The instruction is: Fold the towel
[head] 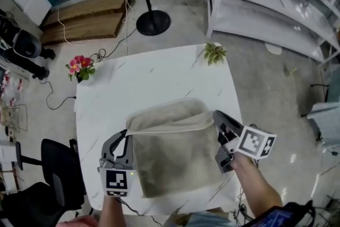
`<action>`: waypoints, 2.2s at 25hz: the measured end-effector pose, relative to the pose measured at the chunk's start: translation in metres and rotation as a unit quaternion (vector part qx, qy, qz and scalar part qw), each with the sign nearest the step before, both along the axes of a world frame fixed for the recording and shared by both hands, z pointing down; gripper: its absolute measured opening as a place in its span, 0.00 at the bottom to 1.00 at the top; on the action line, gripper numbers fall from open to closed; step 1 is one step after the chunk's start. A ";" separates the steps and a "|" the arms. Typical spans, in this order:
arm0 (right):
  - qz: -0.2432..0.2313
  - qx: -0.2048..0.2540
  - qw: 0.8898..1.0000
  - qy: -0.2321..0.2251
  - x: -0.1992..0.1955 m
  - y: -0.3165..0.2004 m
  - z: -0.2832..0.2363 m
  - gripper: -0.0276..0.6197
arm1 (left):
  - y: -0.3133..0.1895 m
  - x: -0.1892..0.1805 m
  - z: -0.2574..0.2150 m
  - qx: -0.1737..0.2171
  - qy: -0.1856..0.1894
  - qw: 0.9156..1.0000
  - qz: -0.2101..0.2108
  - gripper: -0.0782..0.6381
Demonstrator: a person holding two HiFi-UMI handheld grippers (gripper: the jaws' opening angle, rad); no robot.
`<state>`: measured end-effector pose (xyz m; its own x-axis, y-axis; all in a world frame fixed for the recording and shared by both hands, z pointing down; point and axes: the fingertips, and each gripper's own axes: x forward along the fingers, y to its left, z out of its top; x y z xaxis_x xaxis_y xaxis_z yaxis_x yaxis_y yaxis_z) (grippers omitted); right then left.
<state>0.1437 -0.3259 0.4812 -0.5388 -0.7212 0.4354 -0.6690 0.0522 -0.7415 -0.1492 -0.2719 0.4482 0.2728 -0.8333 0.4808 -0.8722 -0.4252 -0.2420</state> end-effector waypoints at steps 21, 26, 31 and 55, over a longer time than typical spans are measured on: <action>-0.107 0.097 0.989 0.040 -0.039 -0.070 0.003 0.30 | -0.067 -0.025 0.076 -0.126 0.111 0.982 -0.080 0.40; -0.160 0.135 0.972 0.111 -0.045 -0.062 0.000 0.25 | -0.062 -0.025 0.066 -0.113 0.120 0.983 -0.083 0.40; -0.201 0.159 0.949 0.183 -0.044 -0.040 -0.010 0.24 | -0.033 -0.023 0.037 -0.086 0.132 0.985 -0.072 0.40; -0.346 0.132 0.848 0.379 0.005 0.216 0.063 0.06 | 0.205 0.035 0.092 -0.121 0.035 0.992 0.013 0.25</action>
<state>0.1488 -0.1097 0.5439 -0.5104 -0.4733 0.7180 -0.6903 0.7234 -0.0138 -0.1139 -0.0669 0.5399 0.3326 -0.6874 0.6456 -0.8707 -0.4868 -0.0697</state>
